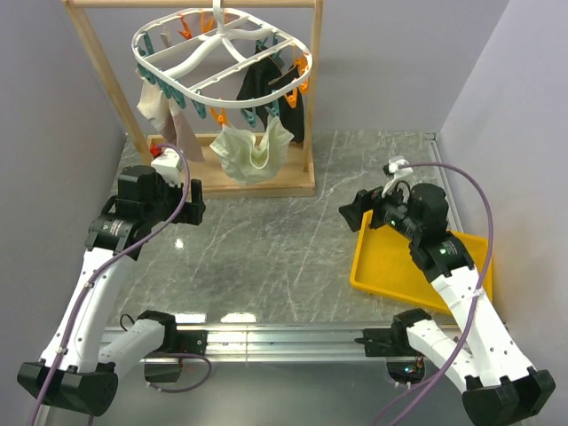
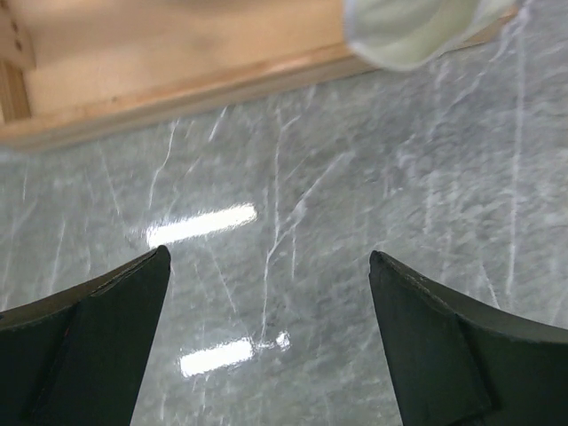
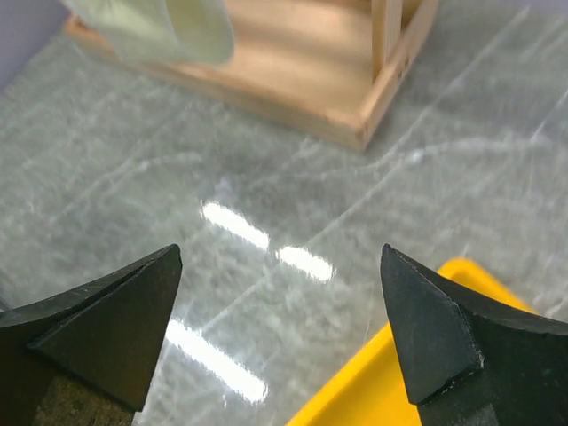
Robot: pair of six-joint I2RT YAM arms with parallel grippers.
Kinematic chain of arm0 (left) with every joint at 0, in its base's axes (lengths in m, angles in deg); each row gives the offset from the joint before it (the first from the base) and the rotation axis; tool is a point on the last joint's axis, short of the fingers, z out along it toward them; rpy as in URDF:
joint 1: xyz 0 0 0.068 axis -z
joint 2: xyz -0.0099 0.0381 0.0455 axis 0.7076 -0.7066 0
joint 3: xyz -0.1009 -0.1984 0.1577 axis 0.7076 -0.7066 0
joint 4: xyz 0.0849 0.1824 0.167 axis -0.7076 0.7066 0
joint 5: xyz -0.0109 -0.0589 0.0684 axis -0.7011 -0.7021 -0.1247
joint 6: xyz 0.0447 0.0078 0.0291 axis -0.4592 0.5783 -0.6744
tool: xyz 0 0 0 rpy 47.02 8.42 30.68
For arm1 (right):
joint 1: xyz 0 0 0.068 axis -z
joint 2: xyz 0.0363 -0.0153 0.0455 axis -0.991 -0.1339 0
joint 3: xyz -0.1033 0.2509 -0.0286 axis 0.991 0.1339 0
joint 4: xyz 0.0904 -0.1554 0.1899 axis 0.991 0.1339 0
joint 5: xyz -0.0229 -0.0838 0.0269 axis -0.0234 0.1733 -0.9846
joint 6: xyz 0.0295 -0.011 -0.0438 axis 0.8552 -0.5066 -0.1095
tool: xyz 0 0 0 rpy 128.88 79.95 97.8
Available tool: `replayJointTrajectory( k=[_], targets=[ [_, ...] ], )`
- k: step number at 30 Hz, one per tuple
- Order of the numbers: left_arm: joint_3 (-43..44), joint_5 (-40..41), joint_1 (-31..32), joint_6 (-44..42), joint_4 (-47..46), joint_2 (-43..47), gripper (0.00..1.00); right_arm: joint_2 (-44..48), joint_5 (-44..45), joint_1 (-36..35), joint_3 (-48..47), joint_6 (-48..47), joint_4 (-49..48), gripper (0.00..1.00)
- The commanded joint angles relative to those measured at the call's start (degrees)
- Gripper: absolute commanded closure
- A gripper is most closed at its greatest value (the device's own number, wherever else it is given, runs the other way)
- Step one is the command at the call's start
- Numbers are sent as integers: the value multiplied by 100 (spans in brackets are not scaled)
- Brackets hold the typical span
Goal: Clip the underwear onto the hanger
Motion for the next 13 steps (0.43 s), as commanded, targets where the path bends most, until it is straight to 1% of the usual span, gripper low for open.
replayJointTrajectory(
  k=[1, 5, 8, 11, 13],
  targets=[
    [-262, 517, -30, 286, 132, 27, 1, 449, -14, 67, 300, -54, -155, 0],
    [-606, 526, -30, 155, -167, 387, 1, 714, -84, 217, 652, -1, -156, 0],
    [-712, 762, -30, 110, -264, 475, 1, 933, -66, 235, 758, -36, -173, 0],
    [-773, 816, -30, 58, -475, 685, 1, 1083, -5, 235, 732, -89, -226, 0],
    [-747, 667, -30, -39, -580, 879, 1, 1083, 39, 235, 662, -80, -217, 0]
  ],
)
